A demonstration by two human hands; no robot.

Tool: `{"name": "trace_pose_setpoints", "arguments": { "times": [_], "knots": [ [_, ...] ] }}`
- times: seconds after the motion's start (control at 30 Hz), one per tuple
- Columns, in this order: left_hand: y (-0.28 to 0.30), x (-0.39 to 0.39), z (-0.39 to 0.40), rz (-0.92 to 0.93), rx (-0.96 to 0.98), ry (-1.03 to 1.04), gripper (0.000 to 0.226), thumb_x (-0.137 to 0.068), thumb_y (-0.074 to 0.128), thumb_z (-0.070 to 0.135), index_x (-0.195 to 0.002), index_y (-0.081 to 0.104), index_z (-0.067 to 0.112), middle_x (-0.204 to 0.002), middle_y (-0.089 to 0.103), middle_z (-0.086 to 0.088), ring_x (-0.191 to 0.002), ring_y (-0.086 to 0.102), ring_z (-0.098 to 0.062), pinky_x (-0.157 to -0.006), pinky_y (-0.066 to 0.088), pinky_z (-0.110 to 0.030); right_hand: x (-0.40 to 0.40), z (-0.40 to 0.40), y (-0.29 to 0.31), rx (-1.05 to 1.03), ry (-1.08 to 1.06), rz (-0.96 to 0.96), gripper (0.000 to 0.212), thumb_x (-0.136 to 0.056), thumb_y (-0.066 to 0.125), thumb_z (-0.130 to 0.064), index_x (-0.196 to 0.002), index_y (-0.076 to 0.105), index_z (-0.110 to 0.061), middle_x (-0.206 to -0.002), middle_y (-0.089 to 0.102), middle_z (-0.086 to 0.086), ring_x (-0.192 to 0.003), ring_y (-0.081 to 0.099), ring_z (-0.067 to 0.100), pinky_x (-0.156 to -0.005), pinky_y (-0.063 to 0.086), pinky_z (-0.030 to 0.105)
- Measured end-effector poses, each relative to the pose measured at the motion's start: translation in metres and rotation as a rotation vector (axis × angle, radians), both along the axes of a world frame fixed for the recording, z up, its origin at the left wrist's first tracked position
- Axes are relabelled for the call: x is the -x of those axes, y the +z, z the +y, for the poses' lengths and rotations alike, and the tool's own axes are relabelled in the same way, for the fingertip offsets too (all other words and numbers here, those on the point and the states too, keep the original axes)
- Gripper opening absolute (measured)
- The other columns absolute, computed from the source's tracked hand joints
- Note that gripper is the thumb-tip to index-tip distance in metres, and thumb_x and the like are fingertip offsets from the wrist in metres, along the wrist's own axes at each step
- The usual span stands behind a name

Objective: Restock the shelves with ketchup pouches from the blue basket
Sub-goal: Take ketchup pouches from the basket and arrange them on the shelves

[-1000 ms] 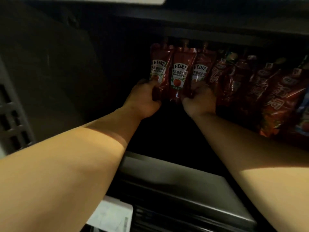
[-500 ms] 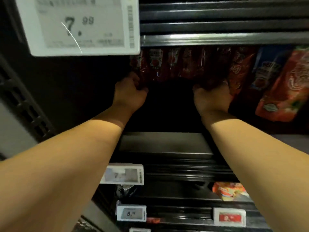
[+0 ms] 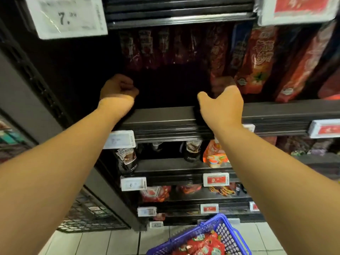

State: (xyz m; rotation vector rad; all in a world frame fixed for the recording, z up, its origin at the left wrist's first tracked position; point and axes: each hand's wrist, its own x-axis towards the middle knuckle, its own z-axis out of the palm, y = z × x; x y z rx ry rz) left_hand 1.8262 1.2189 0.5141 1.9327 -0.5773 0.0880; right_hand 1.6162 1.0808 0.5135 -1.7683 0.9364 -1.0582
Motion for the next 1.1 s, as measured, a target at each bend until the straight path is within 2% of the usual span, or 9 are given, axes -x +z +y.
{"name": "trace_pose_setpoints", "arguments": {
  "times": [0.13,0.3,0.37,0.43,0.5,0.63,0.77,0.9,1.1],
  "knots": [
    [-0.004,0.061,0.04,-0.093,-0.022,-0.042,0.017,-0.088,0.069,0.015,-0.104,0.069,0.02,-0.097,0.071,0.005,-0.09,0.067,-0.01,-0.084,0.051,-0.024,0.06,0.024,-0.005,0.034,0.151,-0.054,0.031,-0.086,0.068,-0.019,-0.114,0.056,-0.025,-0.113,0.06,-0.002,-0.087,0.058,0.011,-0.07,0.04,0.009],
    [-0.043,0.171,0.115,-0.201,-0.072,-0.124,0.019,-0.088,0.062,0.017,-0.1,0.062,0.032,-0.097,0.066,0.013,-0.089,0.062,0.001,-0.083,0.046,-0.011,0.156,0.048,-0.046,-0.036,0.159,0.04,0.024,-0.084,0.07,-0.017,-0.102,0.056,-0.026,-0.107,0.064,0.003,-0.079,0.058,0.009,-0.069,0.045,0.018],
    [-0.083,0.21,0.146,-0.1,-0.138,-0.145,0.019,-0.089,0.062,0.011,-0.101,0.063,0.025,-0.1,0.068,0.002,-0.09,0.064,-0.011,-0.085,0.048,-0.019,0.195,0.057,-0.081,-0.111,0.137,0.169,0.023,-0.086,0.072,-0.017,-0.101,0.056,-0.024,-0.103,0.064,0.01,-0.082,0.056,0.015,-0.073,0.047,0.026],
    [-0.129,0.246,0.171,0.048,-0.271,-0.153,0.017,-0.089,0.064,0.003,-0.1,0.066,0.015,-0.097,0.069,-0.003,-0.083,0.063,-0.016,-0.082,0.047,-0.013,0.232,0.066,-0.123,-0.261,0.154,0.314,0.017,-0.087,0.071,-0.014,-0.099,0.059,-0.011,-0.096,0.064,0.018,-0.079,0.054,0.019,-0.072,0.046,0.032],
    [-0.174,0.279,0.193,0.193,-0.463,-0.171,0.016,-0.088,0.063,-0.003,-0.094,0.065,0.012,-0.09,0.066,-0.003,-0.074,0.06,-0.014,-0.073,0.041,-0.003,0.261,0.078,-0.168,-0.418,0.14,0.464,0.017,-0.088,0.071,-0.014,-0.097,0.06,-0.004,-0.085,0.062,0.012,-0.076,0.054,0.021,-0.071,0.045,0.031],
    [-0.265,0.32,0.217,0.516,-0.858,-0.331,0.013,-0.09,0.065,0.005,-0.098,0.069,0.014,-0.089,0.066,0.001,-0.082,0.063,-0.021,-0.067,0.047,-0.015,0.295,0.109,-0.258,-0.67,0.05,0.676,0.01,-0.084,0.069,-0.021,-0.089,0.066,-0.013,-0.079,0.065,-0.002,-0.087,0.065,0.026,-0.075,0.044,0.027],
    [-0.36,0.331,0.223,0.652,-1.138,-0.485,0.013,-0.091,0.064,0.013,-0.103,0.068,0.014,-0.101,0.069,-0.001,-0.097,0.066,-0.024,-0.079,0.049,-0.028,0.309,0.14,-0.351,-0.841,-0.002,0.816,0.019,-0.086,0.066,-0.028,-0.095,0.072,-0.013,-0.096,0.075,0.012,-0.095,0.071,0.033,-0.083,0.053,0.034],
    [-0.451,0.313,0.213,0.644,-1.254,-0.618,0.018,-0.093,0.06,0.017,-0.111,0.066,0.017,-0.104,0.069,-0.002,-0.102,0.065,-0.025,-0.078,0.041,-0.026,0.307,0.158,-0.437,-0.922,-0.02,0.909,0.037,-0.083,0.063,-0.043,-0.104,0.073,-0.015,-0.103,0.075,0.014,-0.099,0.069,0.036,-0.08,0.052,0.035],
    [-0.597,0.281,0.166,0.672,-1.315,-0.801,0.049,-0.09,0.069,0.022,-0.136,0.054,0.015,-0.131,0.062,-0.004,-0.115,0.06,-0.022,-0.091,0.046,-0.029,0.284,0.145,-0.568,-0.933,-0.124,0.951,0.029,-0.09,0.063,-0.036,-0.107,0.071,-0.014,-0.109,0.074,0.015,-0.104,0.067,0.037,-0.08,0.048,0.034]
  ]
}}
